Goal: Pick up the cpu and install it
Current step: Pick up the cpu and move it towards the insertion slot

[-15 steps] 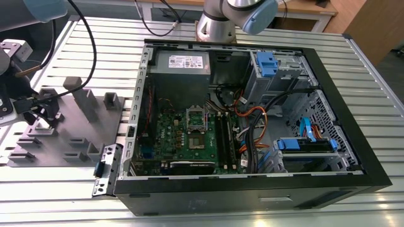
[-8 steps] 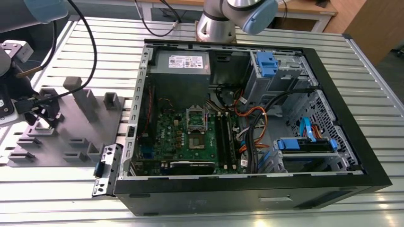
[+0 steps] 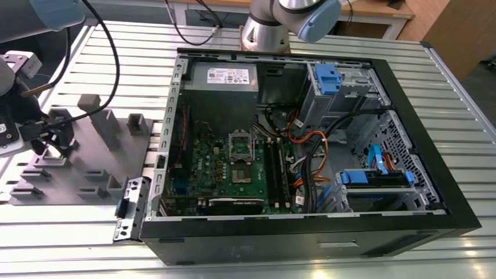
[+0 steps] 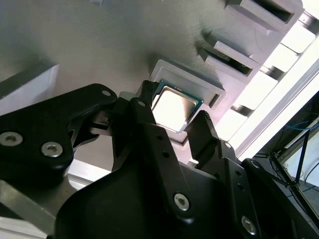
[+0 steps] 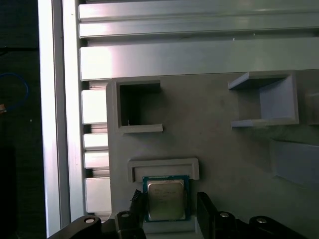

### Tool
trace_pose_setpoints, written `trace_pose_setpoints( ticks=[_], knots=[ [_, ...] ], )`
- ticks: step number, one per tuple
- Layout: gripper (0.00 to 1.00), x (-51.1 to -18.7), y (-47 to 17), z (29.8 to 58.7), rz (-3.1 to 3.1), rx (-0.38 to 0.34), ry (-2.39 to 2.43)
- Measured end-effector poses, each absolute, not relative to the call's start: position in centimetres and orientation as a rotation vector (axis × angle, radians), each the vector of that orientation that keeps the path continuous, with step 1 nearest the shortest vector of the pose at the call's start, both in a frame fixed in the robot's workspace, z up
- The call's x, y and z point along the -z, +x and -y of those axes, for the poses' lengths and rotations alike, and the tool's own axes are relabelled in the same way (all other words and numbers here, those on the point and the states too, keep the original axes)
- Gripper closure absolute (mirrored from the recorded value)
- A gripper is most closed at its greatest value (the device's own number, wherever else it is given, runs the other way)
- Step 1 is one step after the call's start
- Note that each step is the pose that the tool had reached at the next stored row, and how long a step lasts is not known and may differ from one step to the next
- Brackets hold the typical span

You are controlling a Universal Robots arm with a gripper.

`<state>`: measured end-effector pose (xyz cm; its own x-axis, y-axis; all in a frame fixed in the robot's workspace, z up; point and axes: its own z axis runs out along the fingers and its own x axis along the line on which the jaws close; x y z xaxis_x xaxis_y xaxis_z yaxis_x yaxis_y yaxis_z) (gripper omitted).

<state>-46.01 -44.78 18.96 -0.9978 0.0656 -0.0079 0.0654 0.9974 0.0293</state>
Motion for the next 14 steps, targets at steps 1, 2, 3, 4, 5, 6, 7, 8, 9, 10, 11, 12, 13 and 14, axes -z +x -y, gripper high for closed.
trace_pose_setpoints(
  ticks=[1,2,3,4,5,6,7,8,9,10,11,12,13,14],
  knots=[
    [0.45,-18.95,-46.01,44.78,-3.131,-0.045,0.103],
    [0.45,-18.95,-46.01,44.78,-3.131,-0.045,0.103],
    [0.45,-18.95,-46.01,44.78,-3.131,-0.045,0.102],
    [0.45,-18.95,-46.01,44.78,-3.131,-0.045,0.103],
    [0.45,-18.95,-46.01,44.78,-3.131,-0.045,0.103],
    [0.45,-18.95,-46.01,44.78,-3.131,-0.045,0.103],
    [0.45,-18.94,-46.01,44.78,-3.131,-0.045,0.103],
    [0.44,-18.94,-46.01,44.78,-3.131,-0.045,0.102],
    [0.44,-18.94,-46.01,44.78,-3.131,-0.045,0.103],
    [0.38,-18.94,-46.01,44.78,-3.131,-0.045,0.102],
    [0.38,-18.93,-46.01,44.78,-3.131,-0.045,0.102],
    [0.38,-18.91,-46.01,44.78,-3.131,-0.045,0.097],
    [0.38,-18.89,-46.01,44.78,-3.131,-0.045,0.087],
    [0.38,-18.87,-46.01,44.77,-3.132,-0.045,0.074]
  ],
)
